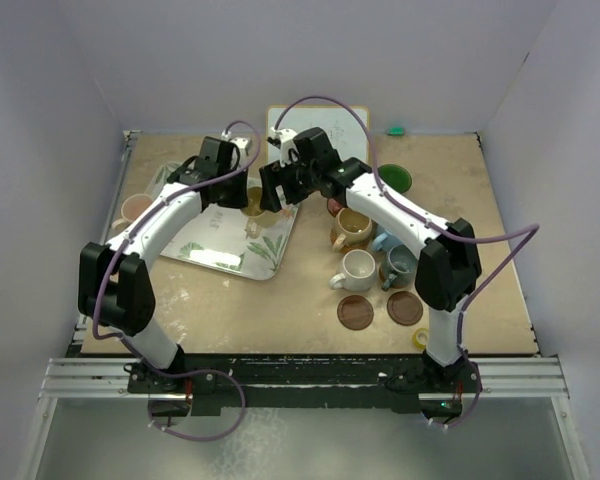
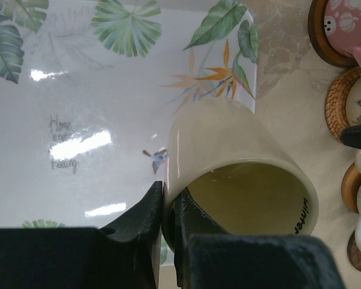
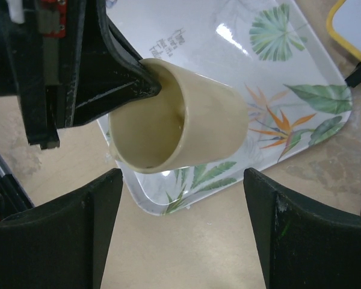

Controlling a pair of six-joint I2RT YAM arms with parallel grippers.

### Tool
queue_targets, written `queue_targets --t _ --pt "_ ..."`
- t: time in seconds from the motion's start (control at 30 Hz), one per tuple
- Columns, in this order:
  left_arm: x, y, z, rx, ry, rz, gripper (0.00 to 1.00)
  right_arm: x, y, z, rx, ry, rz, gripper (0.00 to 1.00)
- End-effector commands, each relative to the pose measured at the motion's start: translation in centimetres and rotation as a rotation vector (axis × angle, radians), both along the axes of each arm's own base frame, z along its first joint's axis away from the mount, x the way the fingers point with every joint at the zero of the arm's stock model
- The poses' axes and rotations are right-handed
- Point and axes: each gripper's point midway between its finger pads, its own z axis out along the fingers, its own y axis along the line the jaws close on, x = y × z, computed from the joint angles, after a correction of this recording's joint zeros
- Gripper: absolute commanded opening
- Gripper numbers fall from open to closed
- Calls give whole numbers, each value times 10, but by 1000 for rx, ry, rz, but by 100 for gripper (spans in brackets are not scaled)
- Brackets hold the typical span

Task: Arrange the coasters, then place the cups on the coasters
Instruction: Pick up the cup from the tray, then place the cup on the coaster.

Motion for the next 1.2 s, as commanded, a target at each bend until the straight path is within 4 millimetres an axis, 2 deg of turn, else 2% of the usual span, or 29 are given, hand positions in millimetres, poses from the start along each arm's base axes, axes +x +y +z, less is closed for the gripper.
queue_targets --t 0.0,0.23,0.67,0.7,0.9,1.17 --pt "14 -11 34 -94 -126 63 3 4 1 20 6 0 -66 78" --pt "9 -19 39 -106 -134 63 3 12 -3 6 -45 14 -123 66" --pt "2 -29 45 -119 -153 72 3 17 -1 -8 -129 -5 -152 53" --pt "1 -30 46 -123 -157 71 3 19 -3 -14 -166 -19 -165 50" --pt "0 -34 47 -126 -163 61 3 23 -7 -20 -213 -35 -180 41" --pt "0 -37 49 -120 -170 55 3 23 -6 -28 -241 -33 -184 36"
